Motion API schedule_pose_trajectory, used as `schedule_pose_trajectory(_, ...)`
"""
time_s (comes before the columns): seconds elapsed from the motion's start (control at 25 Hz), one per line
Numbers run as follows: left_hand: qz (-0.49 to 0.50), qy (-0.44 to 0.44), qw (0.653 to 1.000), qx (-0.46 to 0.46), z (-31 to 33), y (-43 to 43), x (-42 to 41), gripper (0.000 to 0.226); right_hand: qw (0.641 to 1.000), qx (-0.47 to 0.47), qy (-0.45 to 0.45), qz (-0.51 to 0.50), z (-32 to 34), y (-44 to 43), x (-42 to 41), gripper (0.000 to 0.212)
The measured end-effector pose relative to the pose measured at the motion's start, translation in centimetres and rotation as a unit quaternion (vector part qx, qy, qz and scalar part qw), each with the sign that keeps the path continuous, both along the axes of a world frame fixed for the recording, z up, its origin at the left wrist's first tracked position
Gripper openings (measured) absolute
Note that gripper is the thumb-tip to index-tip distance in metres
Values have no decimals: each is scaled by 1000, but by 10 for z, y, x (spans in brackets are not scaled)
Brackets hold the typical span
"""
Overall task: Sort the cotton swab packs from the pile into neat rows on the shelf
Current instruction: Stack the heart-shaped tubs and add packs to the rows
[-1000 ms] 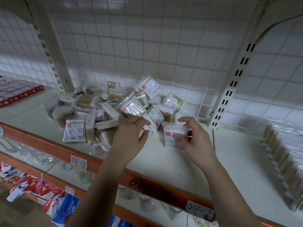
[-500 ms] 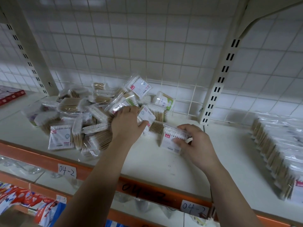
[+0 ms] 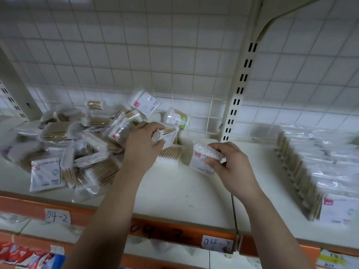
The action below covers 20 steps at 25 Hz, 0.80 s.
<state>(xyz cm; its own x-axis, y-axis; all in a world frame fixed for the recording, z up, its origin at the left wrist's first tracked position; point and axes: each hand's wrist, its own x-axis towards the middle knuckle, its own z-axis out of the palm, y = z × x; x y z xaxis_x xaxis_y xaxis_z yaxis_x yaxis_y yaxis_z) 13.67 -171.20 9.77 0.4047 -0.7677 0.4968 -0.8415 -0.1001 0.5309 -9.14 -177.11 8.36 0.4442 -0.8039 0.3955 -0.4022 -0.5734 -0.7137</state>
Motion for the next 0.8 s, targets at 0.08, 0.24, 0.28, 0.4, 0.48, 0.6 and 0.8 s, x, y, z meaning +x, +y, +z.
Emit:
schedule_pose_trajectory(0.08,-18,30,999,-19,11,0,-12,39,1000,-2,-9,-4,8,0,-9,25)
schedule_pose_trajectory(0.24,-46,76,993,-75,34,-2,-51,30,999,-7,-40,-15,29,-2,-43,23)
schedule_pose_trajectory(0.28,-58,75,992,-86,39,-3,-63,26,999,-8,-49,-19,36,-3,-55,22)
schedule_pose_trajectory(0.4,-106,33,988,-108,49,-10,-101,21,996,-29,-70,-43,54,-10,-94,22)
schedule_pose_trajectory(0.48,-129,22,985,-110,55,-19,-126,21,994,-38,-83,-62,64,-14,-123,25)
schedule_pose_trajectory(0.6,-156,16,982,-107,62,-35,-172,22,991,-44,-91,-84,72,-22,-170,27)
schedule_pose_trajectory(0.8,-187,7,976,-112,63,-56,-239,25,983,-75,-86,-141,72,-43,-243,26)
